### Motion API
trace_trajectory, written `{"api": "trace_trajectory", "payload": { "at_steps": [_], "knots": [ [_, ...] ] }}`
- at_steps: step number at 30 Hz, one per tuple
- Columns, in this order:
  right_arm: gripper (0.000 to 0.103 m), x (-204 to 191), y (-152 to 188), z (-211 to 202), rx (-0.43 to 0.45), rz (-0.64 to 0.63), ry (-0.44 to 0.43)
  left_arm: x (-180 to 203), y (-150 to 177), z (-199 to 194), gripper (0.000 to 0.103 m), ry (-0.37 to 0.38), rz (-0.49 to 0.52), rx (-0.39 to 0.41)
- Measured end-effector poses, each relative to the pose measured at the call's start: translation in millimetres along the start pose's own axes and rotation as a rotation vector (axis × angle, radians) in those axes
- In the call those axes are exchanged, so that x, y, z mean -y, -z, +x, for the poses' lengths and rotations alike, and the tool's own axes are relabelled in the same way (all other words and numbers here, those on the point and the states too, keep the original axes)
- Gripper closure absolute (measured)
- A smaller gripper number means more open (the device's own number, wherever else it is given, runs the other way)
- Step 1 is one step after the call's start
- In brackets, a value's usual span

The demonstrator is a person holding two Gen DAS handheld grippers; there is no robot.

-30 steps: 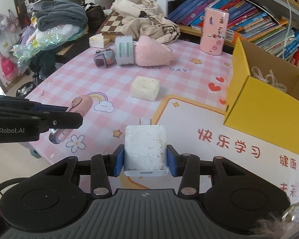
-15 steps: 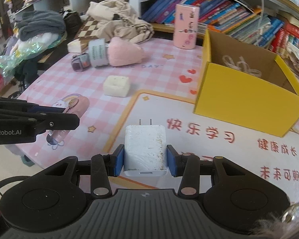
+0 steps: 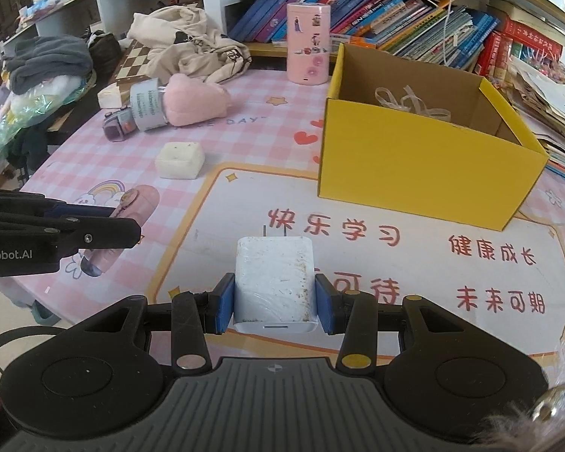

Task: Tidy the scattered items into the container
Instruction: 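Carry the charger and pink box cutter with both tools toward the yellow box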

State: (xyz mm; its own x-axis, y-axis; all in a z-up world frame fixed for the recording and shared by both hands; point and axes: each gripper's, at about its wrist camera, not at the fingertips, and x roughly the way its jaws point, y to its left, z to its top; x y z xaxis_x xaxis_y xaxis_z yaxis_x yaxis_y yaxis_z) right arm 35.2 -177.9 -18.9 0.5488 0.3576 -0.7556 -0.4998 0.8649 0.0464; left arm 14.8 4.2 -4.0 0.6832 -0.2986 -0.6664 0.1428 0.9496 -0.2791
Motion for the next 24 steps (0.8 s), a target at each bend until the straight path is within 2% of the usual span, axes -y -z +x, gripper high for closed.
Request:
{"api": "trace_trajectory", "payload": {
  "at_steps": [24],
  "knots": [
    [0.062,46,13,-17,-0.002,0.083,0.051,44,-13,25,0.08,0.061,0.105,-0.044]
  ]
}}
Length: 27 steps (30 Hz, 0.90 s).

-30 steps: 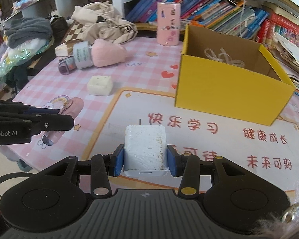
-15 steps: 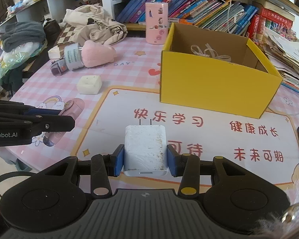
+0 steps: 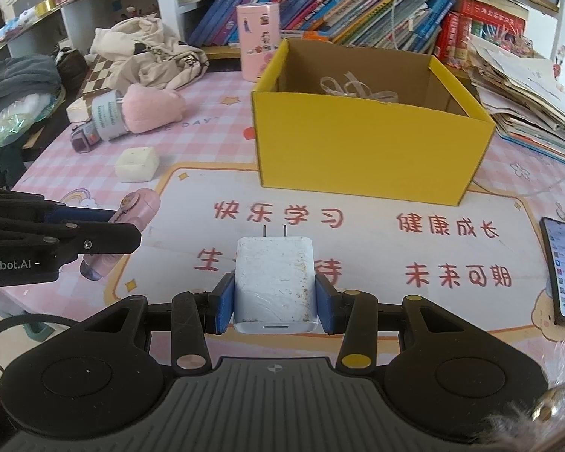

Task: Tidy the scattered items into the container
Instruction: 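Carry the charger and pink box cutter with both tools toward the yellow box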

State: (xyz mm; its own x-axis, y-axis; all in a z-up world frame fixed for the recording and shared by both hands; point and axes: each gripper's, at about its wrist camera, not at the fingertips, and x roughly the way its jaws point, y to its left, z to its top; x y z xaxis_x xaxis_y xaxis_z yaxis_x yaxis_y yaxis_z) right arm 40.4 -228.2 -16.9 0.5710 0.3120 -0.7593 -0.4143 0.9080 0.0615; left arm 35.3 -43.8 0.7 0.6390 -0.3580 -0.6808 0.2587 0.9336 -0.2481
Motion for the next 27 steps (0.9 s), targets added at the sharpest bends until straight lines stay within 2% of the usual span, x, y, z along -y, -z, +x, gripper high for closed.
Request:
{"api": "trace_trajectory", "payload": {
  "at_steps": [16,27],
  "knots": [
    [0.062,38,7,-3,-0.022,0.056,0.049,27,-13,34,0.08,0.064,0.051,-0.048],
    [0.062,64,3,0,-0.023,0.066,0.043,44,-23,52,0.08,0.061,0.07,-0.066]
  ]
}}
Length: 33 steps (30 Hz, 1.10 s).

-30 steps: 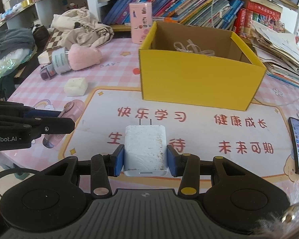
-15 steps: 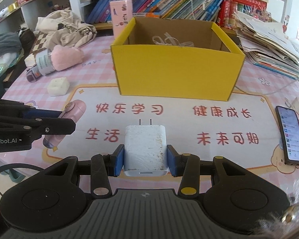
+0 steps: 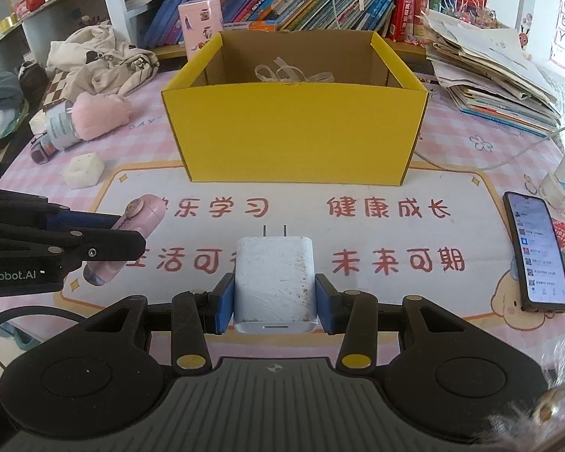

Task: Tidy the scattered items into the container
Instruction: 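Carry the charger and pink box cutter with both tools toward the yellow box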

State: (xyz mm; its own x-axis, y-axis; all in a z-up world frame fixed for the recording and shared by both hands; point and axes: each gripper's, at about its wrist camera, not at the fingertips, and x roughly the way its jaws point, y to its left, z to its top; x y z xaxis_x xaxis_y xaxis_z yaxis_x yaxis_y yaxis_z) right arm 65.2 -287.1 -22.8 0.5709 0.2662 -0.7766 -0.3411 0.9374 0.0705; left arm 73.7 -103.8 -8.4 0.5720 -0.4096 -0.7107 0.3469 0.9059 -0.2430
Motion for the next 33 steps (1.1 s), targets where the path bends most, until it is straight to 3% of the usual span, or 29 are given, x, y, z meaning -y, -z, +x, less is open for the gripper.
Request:
{"api": "trace_trajectory", "payload": {
  "at_steps": [19,26,33],
  "knots": [
    [0.062,23,-34,4,0.035,-0.064,-0.026,12,-36,17,0.08,-0.002,0.025,0.04],
    [0.062,31,-57,-5,0.107,-0.12,-0.043,22,-61,13,0.08,-0.015,0.058,0.112],
    [0.062,43,-93,-16,0.218,-0.179,-0.086,29,-90,3,0.08,-0.027,0.024,0.205]
  ]
}}
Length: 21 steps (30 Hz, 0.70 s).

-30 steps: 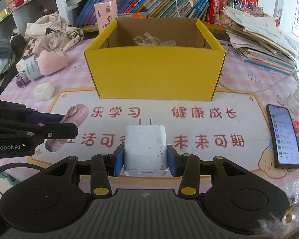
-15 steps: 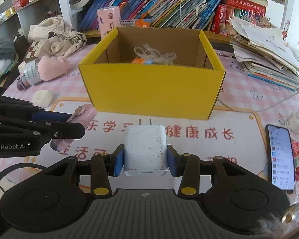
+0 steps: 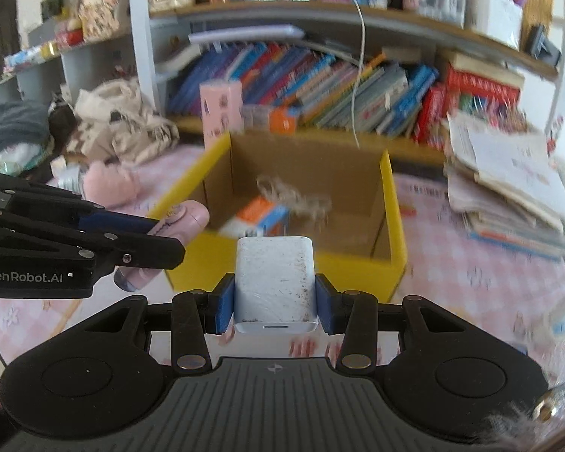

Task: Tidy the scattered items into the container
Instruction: 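Carry the charger and pink box cutter with both tools toward the yellow box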

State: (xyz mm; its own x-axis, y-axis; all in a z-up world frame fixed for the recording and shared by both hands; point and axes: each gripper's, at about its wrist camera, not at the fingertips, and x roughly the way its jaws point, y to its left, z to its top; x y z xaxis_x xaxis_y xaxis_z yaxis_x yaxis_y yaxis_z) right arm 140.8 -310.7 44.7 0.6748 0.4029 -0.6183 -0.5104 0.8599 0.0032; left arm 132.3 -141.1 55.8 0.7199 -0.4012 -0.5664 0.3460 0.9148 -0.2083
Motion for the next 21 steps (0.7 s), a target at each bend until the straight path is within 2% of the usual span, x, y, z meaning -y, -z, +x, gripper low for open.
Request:
{"api": "trace_trajectory", "payload": {
  "at_steps": [8,12,21],
  "knots": [
    [0.062,20,-40,17,0.072,-0.103,-0.056,-4,-31,15,0.08,-0.067,-0.033,0.055],
    [0.062,30,-57,36,0.081,-0.162,-0.071,-11,-45,31,0.08,-0.12,-0.037,0.057],
    [0.062,43,-74,95,-0.001,-0.329,-0.123,-29,-62,77,0.08,-0.207,-0.027,0.0]
  ]
}}
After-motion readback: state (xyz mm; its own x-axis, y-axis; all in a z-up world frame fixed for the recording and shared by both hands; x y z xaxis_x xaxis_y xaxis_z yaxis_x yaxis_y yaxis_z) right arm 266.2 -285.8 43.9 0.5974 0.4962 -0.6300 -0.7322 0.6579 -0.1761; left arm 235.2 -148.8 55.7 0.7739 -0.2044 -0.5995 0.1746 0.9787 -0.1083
